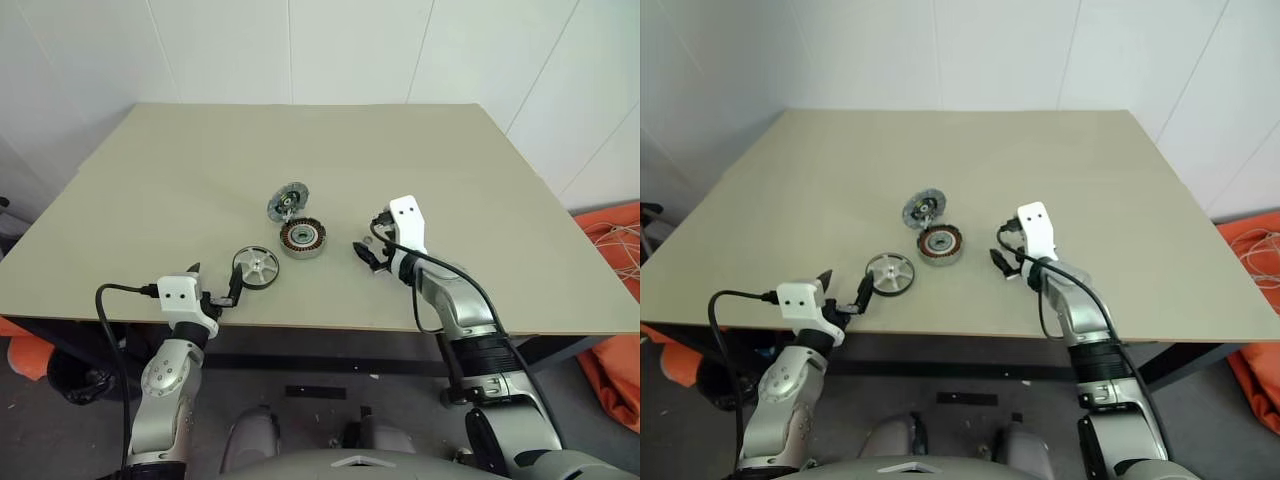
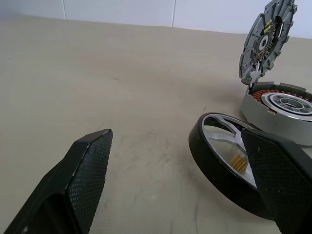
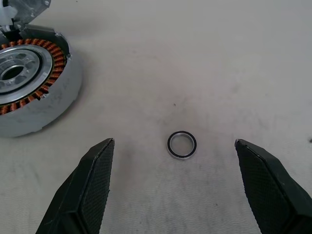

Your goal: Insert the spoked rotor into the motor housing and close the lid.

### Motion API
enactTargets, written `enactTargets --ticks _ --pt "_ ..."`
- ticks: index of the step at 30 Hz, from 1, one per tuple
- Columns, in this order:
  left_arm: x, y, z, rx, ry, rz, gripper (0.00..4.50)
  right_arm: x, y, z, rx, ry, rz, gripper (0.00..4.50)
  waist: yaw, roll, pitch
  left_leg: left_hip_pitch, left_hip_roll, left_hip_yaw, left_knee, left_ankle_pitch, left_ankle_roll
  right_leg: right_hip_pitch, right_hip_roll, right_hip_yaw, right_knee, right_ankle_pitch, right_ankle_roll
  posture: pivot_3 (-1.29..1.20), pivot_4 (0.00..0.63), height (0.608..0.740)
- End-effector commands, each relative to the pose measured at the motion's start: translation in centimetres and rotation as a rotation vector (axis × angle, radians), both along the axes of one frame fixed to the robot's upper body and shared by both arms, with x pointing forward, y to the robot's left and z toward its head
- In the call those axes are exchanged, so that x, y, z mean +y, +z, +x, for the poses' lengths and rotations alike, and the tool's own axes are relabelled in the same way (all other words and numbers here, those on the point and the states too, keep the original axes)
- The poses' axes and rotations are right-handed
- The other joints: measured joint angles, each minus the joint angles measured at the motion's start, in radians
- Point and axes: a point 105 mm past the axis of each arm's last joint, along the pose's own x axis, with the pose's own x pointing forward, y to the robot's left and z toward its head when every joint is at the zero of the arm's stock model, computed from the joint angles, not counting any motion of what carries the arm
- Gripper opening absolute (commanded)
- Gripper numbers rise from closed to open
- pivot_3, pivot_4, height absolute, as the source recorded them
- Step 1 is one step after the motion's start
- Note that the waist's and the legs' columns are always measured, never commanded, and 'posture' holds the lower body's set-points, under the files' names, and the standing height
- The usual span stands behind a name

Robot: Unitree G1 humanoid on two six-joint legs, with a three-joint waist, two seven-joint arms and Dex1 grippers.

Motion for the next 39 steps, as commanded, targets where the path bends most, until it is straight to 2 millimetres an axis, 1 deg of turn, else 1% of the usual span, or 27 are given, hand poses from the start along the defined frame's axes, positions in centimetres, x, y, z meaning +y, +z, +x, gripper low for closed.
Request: enactTargets --ticks 1,9,17,20,21,23,24,26,28,29,39 --pt "-0.4 1.4 0.2 -0.052 -0.02 0.004 4.5 1.0 1.7 1.0 -0.052 0.021 -0.001 4.47 -0.001 0.0 0.0 0.0 0.0 0.0 0.0 0.0 0.0 0.0 0.0 0.0 0.0 0.0 0.0 0.0 0.0 0.74" --pt "-0.5 1.5 0.2 -0.054 -0.024 0.005 4.5 1.2 1.5 1.9 -0.034 0.022 -0.011 4.47 0.0 0.0 0.0 0.0 0.0 0.0 0.0 0.0 0.0 0.0 0.0 0.0 0.0 0.0 0.0 0.0 0.0 0.74" --pt "-0.6 1.5 0.3 -0.056 -0.027 0.006 4.5 1.0 1.2 2.3 -0.019 0.016 -0.015 4.47 0.0 0.0 0.0 -0.001 0.0 0.0 0.0 0.0 0.0 0.0 0.0 0.0 0.0 0.0 -0.001 0.0 0.0 0.74" --pt "-0.7 1.6 0.3 -0.056 -0.029 0.007 4.5 0.9 1.1 2.2 -0.014 0.013 -0.014 3.89 0.0 0.0 0.0 0.0 0.0 0.0 0.0 0.0 0.0 0.0 0.0 0.0 0.0 0.0 -0.001 0.0 0.0 0.74" --pt "-0.7 1.6 0.3 -0.056 -0.03 0.007 4.5 0.9 1.1 2.2 -0.012 0.011 -0.013 3.59 0.0 0.0 0.0 0.0 0.0 0.0 0.0 0.0 0.0 0.0 0.0 0.0 0.0 0.0 -0.001 0.0 0.0 0.74" --pt "-0.7 1.6 0.4 -0.057 -0.033 0.008 4.5 0.9 1.1 2.1 -0.01 0.01 -0.01 2.92 0.0 0.0 0.0 0.0 0.0 0.0 0.0 0.0 0.0 0.0 0.0 0.0 0.0 0.0 -0.001 0.0 0.0 0.74" --pt "-0.7 1.6 0.4 -0.057 -0.033 0.008 4.5 0.9 1.1 2.1 -0.01 0.01 -0.01 2.5 0.0 0.0 0.0 0.0 0.0 0.0 0.0 0.0 0.0 0.0 0.0 0.0 0.0 0.0 -0.001 0.0 0.0 0.74" --pt "-0.8 1.6 0.4 -0.057 -0.035 0.008 4.5 0.9 1.1 2.1 -0.01 0.01 -0.009 1.89 0.0 0.0 0.0 0.0 0.0 0.0 0.0 0.0 0.0 0.0 0.0 0.0 0.0 0.0 -0.001 0.0 0.0 0.74" --pt "-0.8 1.7 0.4 -0.058 -0.037 0.008 4.5 0.9 1.1 2.0 -0.01 0.01 -0.01 1.09 0.0 0.0 0.0 0.0 0.0 0.0 0.0 0.0 0.0 0.0 0.0 0.0 0.0 0.0 -0.001 0.0 0.0 0.74" --pt "-0.8 1.7 0.4 -0.059 -0.038 0.008 4.5 0.9 1.1 2.0 -0.01 0.011 -0.012 0.84 0.0 0.0 0.0 0.0 0.0 0.0 0.0 0.0 0.0 0.0 0.0 0.0 0.0 0.0 -0.001 0.0 0.0 0.74" --pt "-0.8 1.6 0.3 -0.056 -0.042 0.007 4.5 0.9 1.1 1.9 -0.019 0.011 -0.021 0.84 0.0 0.0 0.0 0.0 0.0 0.0 0.0 0.0 0.0 0.0 0.0 0.0 0.0 0.0 -0.001 0.0 0.0 0.74"
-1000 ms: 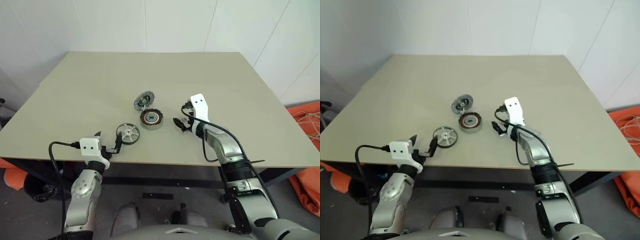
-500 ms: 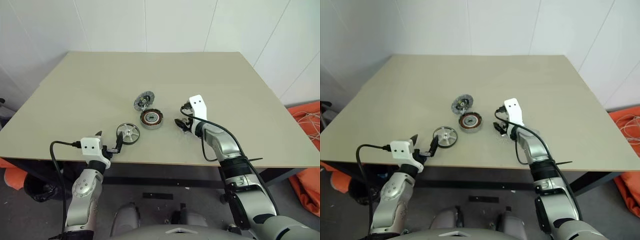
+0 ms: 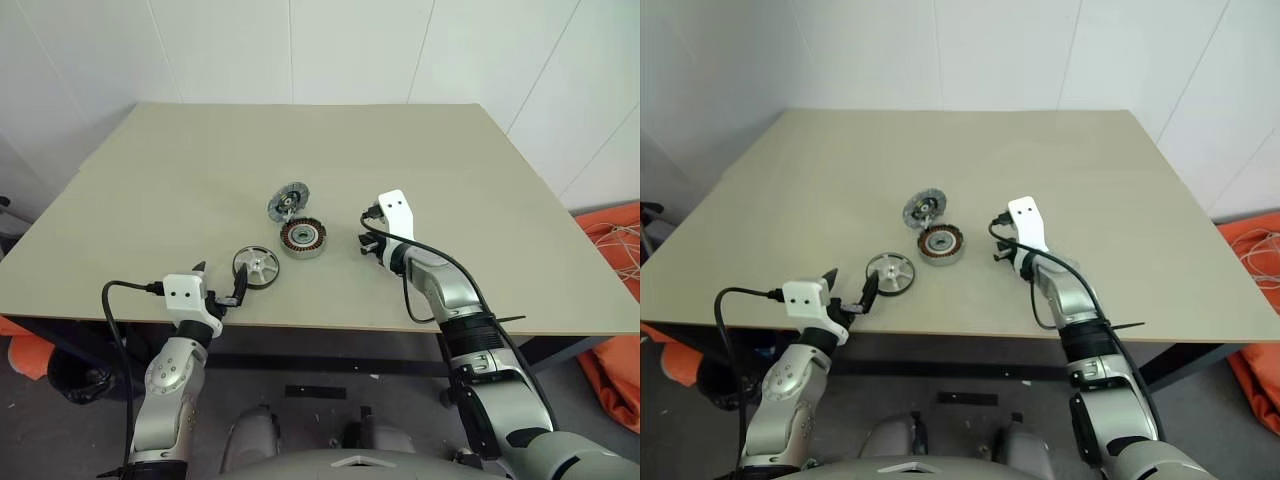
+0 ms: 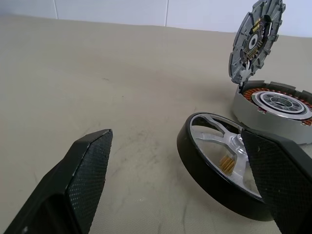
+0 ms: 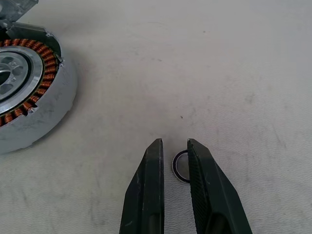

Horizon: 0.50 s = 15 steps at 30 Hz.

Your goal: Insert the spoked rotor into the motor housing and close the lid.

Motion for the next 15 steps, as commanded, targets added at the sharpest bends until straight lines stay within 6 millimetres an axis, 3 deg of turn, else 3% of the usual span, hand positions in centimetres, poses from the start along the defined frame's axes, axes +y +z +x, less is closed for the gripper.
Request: enactTargets --ticks 1,4,10,15 --pt "-0.14 1.52 0.09 -0.054 -0.015 0.003 4.5 0.18 1.7 0.41 -0.068 0.006 0.002 0.84 0.0 0.0 0.0 0.0 0.0 0.0 0.0 0.0 0.0 0.0 0.0 0.0 0.0 0.0 0.0 0.0 0.0 0.74" --pt "-0.13 1.48 0.04 -0.052 -0.015 0.002 4.5 0.22 1.74 0.4 -0.069 0.011 0.008 0.84 0.0 0.0 0.0 0.0 0.0 0.0 0.0 0.0 0.0 0.0 0.0 0.0 0.0 0.0 0.0 0.0 0.0 0.74" --pt "-0.11 1.44 -0.03 -0.05 -0.016 0.001 4.5 0.29 1.32 0.34 -0.066 0.01 -0.022 2.74 0.0 0.0 0.0 0.0 0.0 0.0 0.0 0.0 0.0 0.0 0.0 0.0 0.0 0.0 0.0 0.0 0.0 0.74" --pt "-0.12 1.41 -0.09 -0.048 -0.015 0.001 4.5 0.34 0.87 0.33 -0.052 0.01 -0.018 2.74 0.0 0.0 0.0 0.0 0.0 0.0 0.0 0.0 0.0 0.0 0.0 0.0 0.0 0.0 0.0 0.0 0.0 0.74"
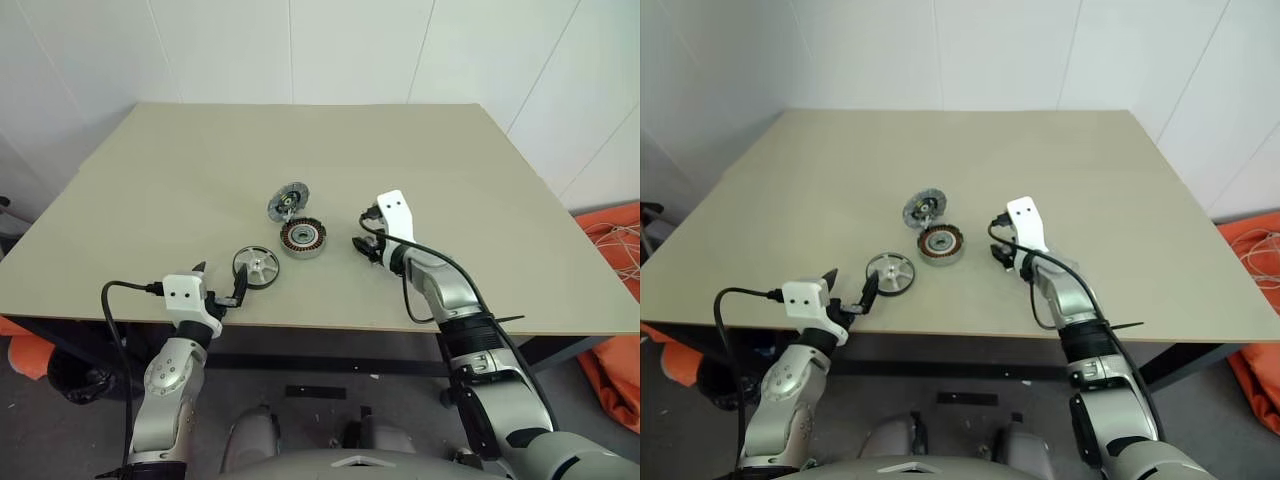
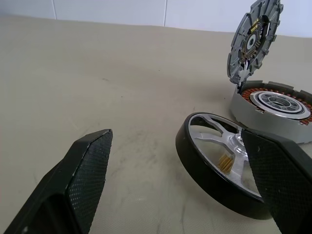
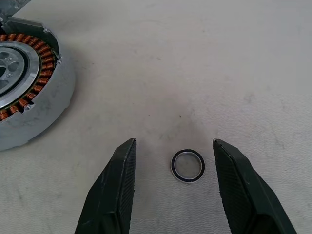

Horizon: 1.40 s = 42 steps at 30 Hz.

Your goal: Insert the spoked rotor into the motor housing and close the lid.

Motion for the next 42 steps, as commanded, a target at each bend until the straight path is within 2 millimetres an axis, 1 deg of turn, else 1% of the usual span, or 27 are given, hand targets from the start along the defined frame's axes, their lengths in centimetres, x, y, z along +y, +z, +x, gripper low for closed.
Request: enactTargets --ticks 1,12,15,19,20,24,26,27,30,33,37,42 --pt "-0.1 1.3 0.0 -0.047 -0.011 0.002 4.5 0.3 0.8 0.3 -0.039 0.009 0.007 2.74 0.0 0.0 0.0 0.0 0.0 0.0 0.0 0.0 0.0 0.0 0.0 0.0 0.0 0.0 0.0 0.0 0.0 0.74" --pt "-0.2 1.3 -0.1 -0.046 -0.016 0.006 4.5 -0.1 -0.2 0.2 -0.009 -0.001 0.015 2.74 0.0 0.0 0.0 0.001 0.0 0.0 0.0 0.0 0.0 0.001 0.0 0.0 0.0 0.0 0.0 0.0 0.0 0.74" --pt "-0.2 1.2 -0.1 -0.045 -0.018 0.007 4.5 -0.1 -0.2 0.2 -0.008 -0.005 0.017 2.18 0.0 0.0 0.0 0.001 0.0 0.0 0.0 0.0 0.0 0.001 0.0 0.0 0.0 0.0 0.0 0.0 0.0 0.74" --pt "-0.2 1.2 -0.1 -0.044 -0.019 0.006 4.5 -0.1 0.0 0.3 -0.013 -0.008 0.02 0.78 -0.001 0.0 0.0 0.001 0.0 0.0 0.0 0.0 0.0 0.001 0.0 0.0 0.0 0.0 0.0 0.0 0.0 0.74" --pt "-0.2 1.2 -0.1 -0.044 -0.019 0.005 4.5 0.0 0.1 0.3 -0.015 -0.007 0.021 0.56 -0.001 0.0 0.0 0.001 0.0 0.0 0.0 0.0 0.0 0.001 0.0 0.0 0.0 0.0 0.0 0.0 0.0 0.74" --pt "-0.2 0.9 -0.1 -0.039 -0.021 0.004 4.5 0.2 0.5 0.3 -0.025 0.0 0.024 0.56 -0.001 0.0 0.0 0.001 0.0 0.0 0.0 0.0 0.0 0.001 0.0 0.0 0.0 0.0 0.0 0.0 0.0 0.74" --pt "-0.1 0.8 -0.1 -0.037 -0.021 0.004 4.5 0.8 1.2 0.2 -0.051 0.032 0.025 0.56 -0.001 0.0 0.0 0.001 0.0 0.0 0.0 0.0 0.0 0.001 0.0 0.0 0.0 0.0 0.0 0.0 0.0 0.74" --pt "-0.1 0.8 -0.2 -0.036 -0.021 0.004 4.5 1.3 1.7 0.1 -0.069 0.061 0.029 0.56 -0.001 0.0 0.0 0.001 0.0 0.0 0.0 0.0 0.0 0.0 0.0 0.0 0.0 0.0 0.0 0.0 0.0 0.74" --pt "-0.1 0.6 -0.2 -0.034 -0.021 0.003 4.5 3.8 4.1 -0.7 -0.136 0.185 0.056 0.56 -0.001 0.0 0.0 0.0 0.0 0.0 0.0 0.0 0.0 0.0 0.0 0.0 0.0 0.0 0.0 0.0 0.0 0.74" --pt "-0.1 0.5 -0.2 -0.032 -0.022 0.001 4.5 5.6 5.6 -1.5 -0.168 0.267 0.067 0.56 0.0 0.0 0.0 0.0 0.001 0.001 0.0 0.0 0.0 -0.001 0.0 0.0 0.0 0.0 0.0 0.0 0.0 0.74" --pt "-0.2 0.4 -0.2 -0.03 -0.022 -0.004 4.5 7.5 6.4 -2.2 -0.177 0.331 0.075 0.56 0.001 0.0 0.0 0.0 0.0 0.001 0.0 0.0 0.0 0.0 0.0 0.0 0.0 0.0 0.0 0.0 0.0 0.74" --pt "-0.2 0.3 -0.2 -0.029 -0.021 -0.007 4.5 9.0 6.0 -2.5 -0.159 0.374 0.068 0.56 0.0 0.0 0.0 0.001 0.0 0.001 0.0 0.0 0.0 0.0 0.0 0.0 0.0 0.0 0.0 0.0 0.0 0.74"
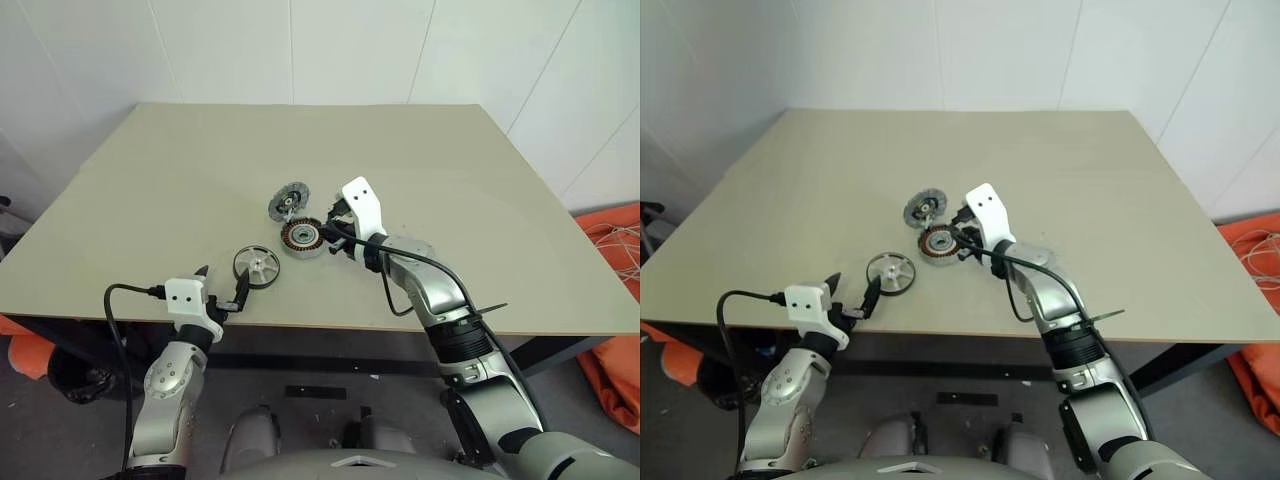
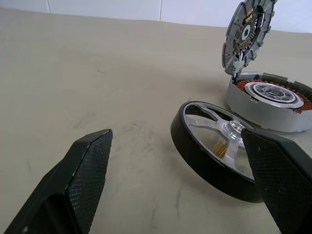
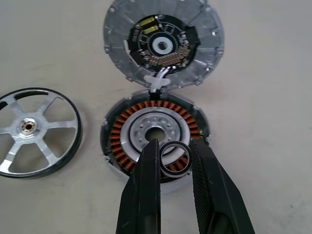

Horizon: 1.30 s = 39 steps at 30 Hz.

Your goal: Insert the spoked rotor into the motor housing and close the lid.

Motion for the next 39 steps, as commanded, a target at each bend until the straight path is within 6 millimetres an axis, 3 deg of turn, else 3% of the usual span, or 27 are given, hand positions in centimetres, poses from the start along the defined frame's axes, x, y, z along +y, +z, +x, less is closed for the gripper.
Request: enactTargets --ticks 1,27,39 --pt "0.0 1.0 0.2 -0.046 0.001 -0.005 4.5 1.6 1.5 0.0 -0.049 0.047 0.015 0.56 -0.001 0.0 0.0 0.0 0.0 0.0 0.0 0.0 0.0 0.0 0.0 0.0 0.0 0.0 0.0 0.0 0.0 0.74" --pt "0.1 0.5 0.0 -0.037 -0.004 -0.004 4.5 4.1 0.1 2.6 -0.04 0.06 -0.005 0.56 -0.002 0.0 0.0 -0.001 0.0 0.0 0.0 0.0 0.0 -0.001 0.0 0.0 0.0 0.0 0.0 0.0 0.0 0.74" --pt "0.1 0.2 -0.2 -0.036 -0.007 -0.002 4.5 3.7 -0.5 3.7 -0.04 0.028 -0.018 0.56 -0.002 0.0 0.0 -0.001 0.0 0.0 0.0 0.0 0.0 -0.001 0.0 0.0 0.001 0.0 -0.001 0.0 0.0 0.74"
